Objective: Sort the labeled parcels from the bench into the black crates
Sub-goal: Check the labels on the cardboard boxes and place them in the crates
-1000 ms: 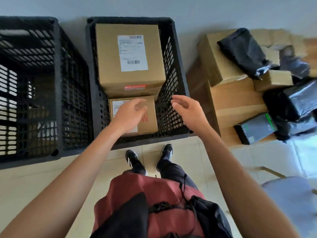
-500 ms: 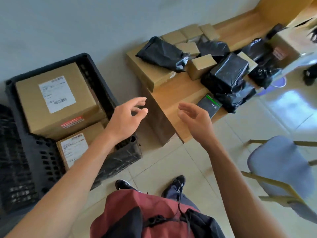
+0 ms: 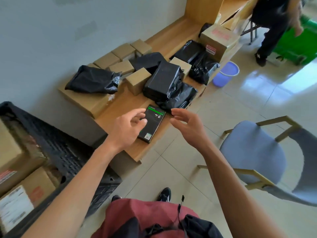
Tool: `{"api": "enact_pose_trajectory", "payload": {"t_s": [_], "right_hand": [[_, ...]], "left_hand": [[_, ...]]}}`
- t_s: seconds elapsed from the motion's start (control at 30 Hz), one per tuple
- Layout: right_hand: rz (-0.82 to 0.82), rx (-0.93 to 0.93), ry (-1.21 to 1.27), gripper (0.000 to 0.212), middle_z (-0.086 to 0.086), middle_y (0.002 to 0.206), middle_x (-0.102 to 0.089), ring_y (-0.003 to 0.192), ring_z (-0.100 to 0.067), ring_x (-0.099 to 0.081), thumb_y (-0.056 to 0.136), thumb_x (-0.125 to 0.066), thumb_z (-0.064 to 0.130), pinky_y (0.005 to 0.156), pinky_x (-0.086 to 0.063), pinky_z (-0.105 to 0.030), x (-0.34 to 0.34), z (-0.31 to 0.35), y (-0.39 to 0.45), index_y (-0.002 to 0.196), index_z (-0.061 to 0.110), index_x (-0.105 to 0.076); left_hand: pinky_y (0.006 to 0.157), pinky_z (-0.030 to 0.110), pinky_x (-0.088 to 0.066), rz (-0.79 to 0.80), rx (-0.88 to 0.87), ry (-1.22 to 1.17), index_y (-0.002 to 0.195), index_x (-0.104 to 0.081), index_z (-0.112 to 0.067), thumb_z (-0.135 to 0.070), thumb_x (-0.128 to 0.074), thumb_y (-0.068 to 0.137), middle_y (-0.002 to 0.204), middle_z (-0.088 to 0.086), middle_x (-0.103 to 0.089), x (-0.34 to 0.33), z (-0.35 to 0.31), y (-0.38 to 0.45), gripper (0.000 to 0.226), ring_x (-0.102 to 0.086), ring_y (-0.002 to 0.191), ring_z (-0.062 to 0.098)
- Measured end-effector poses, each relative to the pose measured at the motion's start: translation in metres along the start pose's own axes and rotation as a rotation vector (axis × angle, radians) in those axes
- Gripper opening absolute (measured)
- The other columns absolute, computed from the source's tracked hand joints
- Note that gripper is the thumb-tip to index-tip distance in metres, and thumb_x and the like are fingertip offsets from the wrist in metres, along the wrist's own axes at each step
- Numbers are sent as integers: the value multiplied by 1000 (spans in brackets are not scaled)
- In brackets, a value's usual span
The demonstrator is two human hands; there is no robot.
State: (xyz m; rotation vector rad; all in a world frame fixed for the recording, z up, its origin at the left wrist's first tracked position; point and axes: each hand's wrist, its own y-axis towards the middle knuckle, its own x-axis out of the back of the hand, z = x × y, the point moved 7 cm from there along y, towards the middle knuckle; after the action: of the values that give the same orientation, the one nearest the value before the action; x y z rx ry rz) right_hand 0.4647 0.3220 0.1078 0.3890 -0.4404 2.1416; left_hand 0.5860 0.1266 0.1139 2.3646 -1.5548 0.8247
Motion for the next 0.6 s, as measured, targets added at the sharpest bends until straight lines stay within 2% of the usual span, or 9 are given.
{"api": "enact_pose_trajectory", "payload": {"t_s": [0.07, 0.27, 0.33, 0.43, 0.5, 0.53, 0.6], "right_hand": [[-27, -8, -1, 37, 11, 127, -70, 117, -5, -65, 97, -72, 25, 106, -53, -39, 21, -9, 4, 134, 26, -67], [-87, -58, 26, 33, 11, 127, -70, 117, -5, -64, 98, -71, 23, 107, -52, -39, 67, -27, 31, 131, 25, -68], [-100, -73, 33, 34, 12, 127, -69, 117, -4, -64, 98, -71, 23, 107, -51, -37, 81, -31, 44, 132, 26, -67], [-128, -80, 26, 38, 8, 131, -68, 117, -5, -64, 99, -71, 22, 106, -52, -35, 101, -34, 69, 136, 24, -64], [-174, -85, 33, 42, 7, 131, -67, 116, -7, -65, 98, -72, 20, 104, -52, -34, 116, -34, 88, 138, 28, -61], [-198, -91, 34, 44, 7, 131, -67, 115, -8, -66, 97, -72, 19, 103, -52, -34, 124, -34, 97, 138, 31, -59], [-237, -101, -4, 49, 8, 135, -65, 118, -8, -63, 97, -72, 19, 102, -52, -32, 137, -34, 115, 142, 29, -58]], "left_hand": [[95, 24, -55, 17, -8, 11, 140, -62, -27, -30, -63, 102, 123, -12, -70, -16, -11, 13, 38, -64, 115, 6], [98, 24, -52, 41, -32, 19, 140, -63, -29, -29, -63, 102, 122, -15, -70, -46, -39, 62, 38, -63, 112, -1], [96, 19, -52, 49, -40, 15, 139, -63, -29, -30, -63, 102, 121, -16, -70, -54, -45, 83, 38, -63, 109, -4], [83, 2, -47, 69, -48, -2, 139, -62, -28, -29, -62, 103, 122, -15, -69, -65, -55, 121, 36, -62, 109, -4], [79, -2, -44, 85, -64, -10, 141, -61, -26, -28, -61, 103, 122, -14, -68, -72, -64, 147, 37, -61, 109, -5], [81, -1, -45, 87, -77, -15, 141, -61, -26, -28, -62, 103, 122, -13, -68, -74, -70, 160, 38, -61, 108, -6], [92, 10, -49, 83, -107, -16, 141, -61, -25, -27, -62, 102, 121, -12, -69, -78, -80, 185, 39, -63, 107, -4]]}}
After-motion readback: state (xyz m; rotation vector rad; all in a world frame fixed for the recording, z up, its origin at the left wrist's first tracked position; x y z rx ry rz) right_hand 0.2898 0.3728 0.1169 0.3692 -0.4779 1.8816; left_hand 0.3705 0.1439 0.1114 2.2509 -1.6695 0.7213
